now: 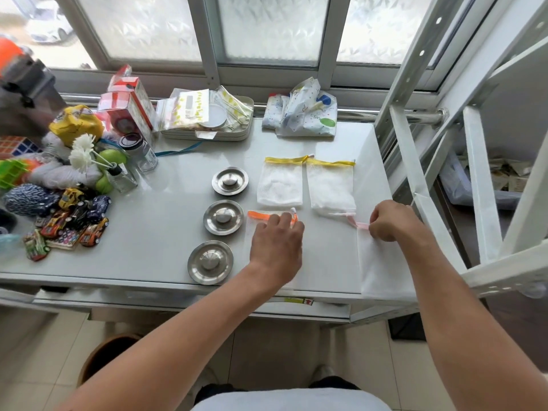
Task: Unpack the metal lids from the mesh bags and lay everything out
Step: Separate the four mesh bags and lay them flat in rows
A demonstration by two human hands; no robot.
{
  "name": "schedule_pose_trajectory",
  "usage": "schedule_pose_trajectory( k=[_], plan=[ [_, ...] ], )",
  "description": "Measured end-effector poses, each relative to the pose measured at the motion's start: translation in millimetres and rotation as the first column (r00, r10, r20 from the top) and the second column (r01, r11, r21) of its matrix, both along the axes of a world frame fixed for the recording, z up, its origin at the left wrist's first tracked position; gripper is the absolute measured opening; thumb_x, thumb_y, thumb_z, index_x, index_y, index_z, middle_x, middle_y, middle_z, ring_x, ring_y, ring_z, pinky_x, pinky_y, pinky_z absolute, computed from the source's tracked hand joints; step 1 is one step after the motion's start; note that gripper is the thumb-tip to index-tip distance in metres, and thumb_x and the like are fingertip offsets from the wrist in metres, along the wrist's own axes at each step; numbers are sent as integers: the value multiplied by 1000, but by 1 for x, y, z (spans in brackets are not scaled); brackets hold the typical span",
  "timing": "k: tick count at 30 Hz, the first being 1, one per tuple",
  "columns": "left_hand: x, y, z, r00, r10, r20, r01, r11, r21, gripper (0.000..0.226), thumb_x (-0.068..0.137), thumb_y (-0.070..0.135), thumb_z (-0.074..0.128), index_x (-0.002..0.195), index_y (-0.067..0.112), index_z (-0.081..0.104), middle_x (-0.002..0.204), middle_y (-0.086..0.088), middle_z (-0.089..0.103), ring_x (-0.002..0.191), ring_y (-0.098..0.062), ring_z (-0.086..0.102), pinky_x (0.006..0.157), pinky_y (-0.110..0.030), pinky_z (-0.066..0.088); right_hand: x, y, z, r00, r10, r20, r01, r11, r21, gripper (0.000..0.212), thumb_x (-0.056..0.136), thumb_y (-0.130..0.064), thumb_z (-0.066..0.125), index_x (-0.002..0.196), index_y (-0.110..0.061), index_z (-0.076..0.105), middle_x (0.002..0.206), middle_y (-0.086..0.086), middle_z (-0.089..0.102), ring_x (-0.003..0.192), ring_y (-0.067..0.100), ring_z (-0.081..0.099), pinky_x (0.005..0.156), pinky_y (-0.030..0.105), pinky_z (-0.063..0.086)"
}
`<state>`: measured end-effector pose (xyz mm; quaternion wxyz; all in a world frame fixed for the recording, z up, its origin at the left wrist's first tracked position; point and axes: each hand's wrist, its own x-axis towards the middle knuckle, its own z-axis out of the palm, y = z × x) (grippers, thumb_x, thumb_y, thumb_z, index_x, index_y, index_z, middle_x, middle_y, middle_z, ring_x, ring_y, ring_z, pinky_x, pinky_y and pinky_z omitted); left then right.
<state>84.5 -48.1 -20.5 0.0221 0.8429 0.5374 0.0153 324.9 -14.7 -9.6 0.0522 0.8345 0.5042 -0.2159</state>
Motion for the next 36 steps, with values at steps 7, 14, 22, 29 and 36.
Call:
schedule_pose_trajectory(
  k=[7,14,22,29,36],
  plan=[
    [43,0,-16,966,-125,225,166,970,-177,38,94,38,49,123,15,59,127,-8,60,121,-30,47,96,-44,41,3,-17,6,970,80,-232,-90,995,-34,9,79,-29,72,72,-23,71,86,5,70,100,25,58,79,32,50],
    [59,-2,-12,777,265,571,26,893,-449,47,89,37,62,130,18,51,107,-6,69,101,-25,63,87,-40,51,-13,-26,20,829,202,-521,-188,979,79,7,86,-16,70,83,-9,67,77,2,63,71,16,54,63,27,41],
    [58,-7,-2,696,257,670,-6,936,-352,47,87,44,65,126,19,59,120,-5,59,109,-20,58,89,-31,49,-23,-27,38,857,18,-515,30,996,85,9,81,-11,68,84,-2,67,77,14,67,67,23,66,59,32,52],
    [71,-11,12,396,530,750,483,574,-661,28,93,29,64,116,14,67,108,-3,71,91,-15,71,74,-25,57,-38,-14,56,710,-144,-690,301,947,112,33,82,-32,66,86,1,68,83,22,73,69,34,74,77,48,61],
    [54,-2,-5,485,717,501,-62,600,-797,42,79,17,67,118,14,52,104,-5,64,94,-23,63,79,-35,55,-19,-19,19,911,-102,-400,204,954,222,26,83,-21,64,107,-12,68,111,10,69,100,25,62,82,31,46]
  ],
)
